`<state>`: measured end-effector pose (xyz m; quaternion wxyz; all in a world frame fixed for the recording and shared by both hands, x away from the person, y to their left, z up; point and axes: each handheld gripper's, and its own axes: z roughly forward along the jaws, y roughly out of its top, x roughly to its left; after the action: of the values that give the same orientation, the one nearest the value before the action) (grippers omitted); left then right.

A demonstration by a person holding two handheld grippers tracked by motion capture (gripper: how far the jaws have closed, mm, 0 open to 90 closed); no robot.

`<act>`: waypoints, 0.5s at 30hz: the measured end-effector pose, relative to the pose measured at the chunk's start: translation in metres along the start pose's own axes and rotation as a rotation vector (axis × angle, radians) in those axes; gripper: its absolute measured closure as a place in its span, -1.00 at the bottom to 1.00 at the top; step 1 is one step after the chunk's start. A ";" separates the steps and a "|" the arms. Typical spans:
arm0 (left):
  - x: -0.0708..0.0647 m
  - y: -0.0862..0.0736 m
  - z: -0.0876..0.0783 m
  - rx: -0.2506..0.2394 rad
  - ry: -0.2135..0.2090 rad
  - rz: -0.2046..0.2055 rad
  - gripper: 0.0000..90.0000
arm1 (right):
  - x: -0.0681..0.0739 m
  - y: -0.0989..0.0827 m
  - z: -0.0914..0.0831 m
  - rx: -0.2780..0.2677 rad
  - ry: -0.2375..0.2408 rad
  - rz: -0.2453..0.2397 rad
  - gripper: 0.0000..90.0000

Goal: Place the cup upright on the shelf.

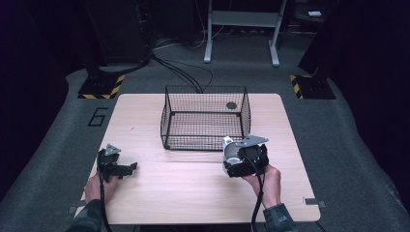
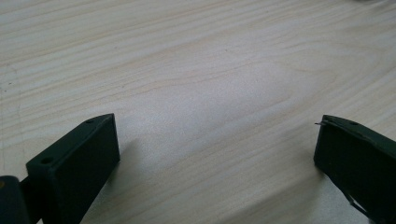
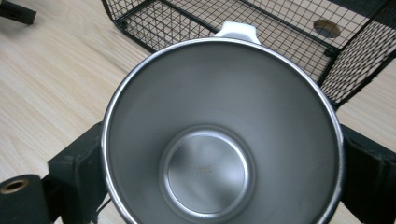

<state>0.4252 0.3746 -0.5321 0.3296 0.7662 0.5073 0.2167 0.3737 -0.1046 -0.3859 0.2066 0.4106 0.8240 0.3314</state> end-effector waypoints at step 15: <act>0.000 0.000 0.000 -0.004 0.003 0.000 -0.99 | -0.015 0.013 -0.014 -0.028 -0.026 0.012 -0.86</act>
<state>0.4253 0.3744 -0.5324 0.3302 0.7651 0.5076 0.2189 0.3804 -0.1163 -0.3658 0.2213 0.4170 0.8139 0.3388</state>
